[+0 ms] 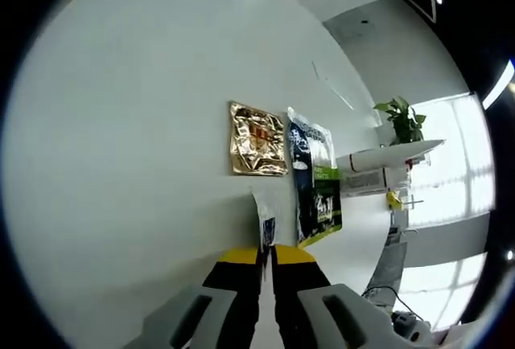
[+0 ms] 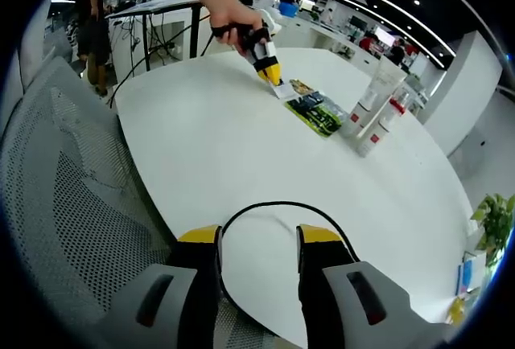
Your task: Arrange the skincare products in the storage area until every visible bottle or jar stands upright without overlapping.
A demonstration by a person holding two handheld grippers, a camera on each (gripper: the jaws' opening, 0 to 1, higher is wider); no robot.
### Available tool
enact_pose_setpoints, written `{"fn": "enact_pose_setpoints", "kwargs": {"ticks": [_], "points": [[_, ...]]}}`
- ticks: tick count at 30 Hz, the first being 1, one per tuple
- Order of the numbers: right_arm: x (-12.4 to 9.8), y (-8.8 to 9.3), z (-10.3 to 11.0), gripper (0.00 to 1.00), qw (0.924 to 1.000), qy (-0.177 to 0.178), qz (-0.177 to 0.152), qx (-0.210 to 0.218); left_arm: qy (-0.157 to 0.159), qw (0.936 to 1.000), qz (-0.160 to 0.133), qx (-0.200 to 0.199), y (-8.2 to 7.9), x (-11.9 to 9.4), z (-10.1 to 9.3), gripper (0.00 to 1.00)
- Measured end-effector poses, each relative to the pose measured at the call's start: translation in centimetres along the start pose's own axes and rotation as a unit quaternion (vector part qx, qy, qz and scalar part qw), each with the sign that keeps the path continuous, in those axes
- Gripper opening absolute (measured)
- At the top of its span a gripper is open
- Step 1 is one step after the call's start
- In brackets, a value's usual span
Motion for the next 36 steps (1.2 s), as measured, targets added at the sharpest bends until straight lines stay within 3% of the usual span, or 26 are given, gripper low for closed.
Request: {"fn": "enact_pose_setpoints", "kwargs": {"ticks": [11,36], "points": [[-0.13,0.0,-0.03,0.32,1.0,0.004,-0.002,-0.003,-0.029,0.9995,0.01,-0.004,-0.24,0.21,0.37,0.07],[-0.09,0.05,0.06,0.3,1.0,0.002,0.0,-0.005,-0.057,0.9978,0.031,-0.008,-0.26,-0.13,0.17,0.1]]}}
Point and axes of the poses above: the point that each gripper's makers call its tool centre point, and the gripper's own axes: x roughly forward along the fingers, z roughly to its left, y roughly out of its underside, the point moved 9 cm from there along -x, roughly backward along the fingers, and after that the axes turned 8 degrees about -y, right-handed, at the moved point
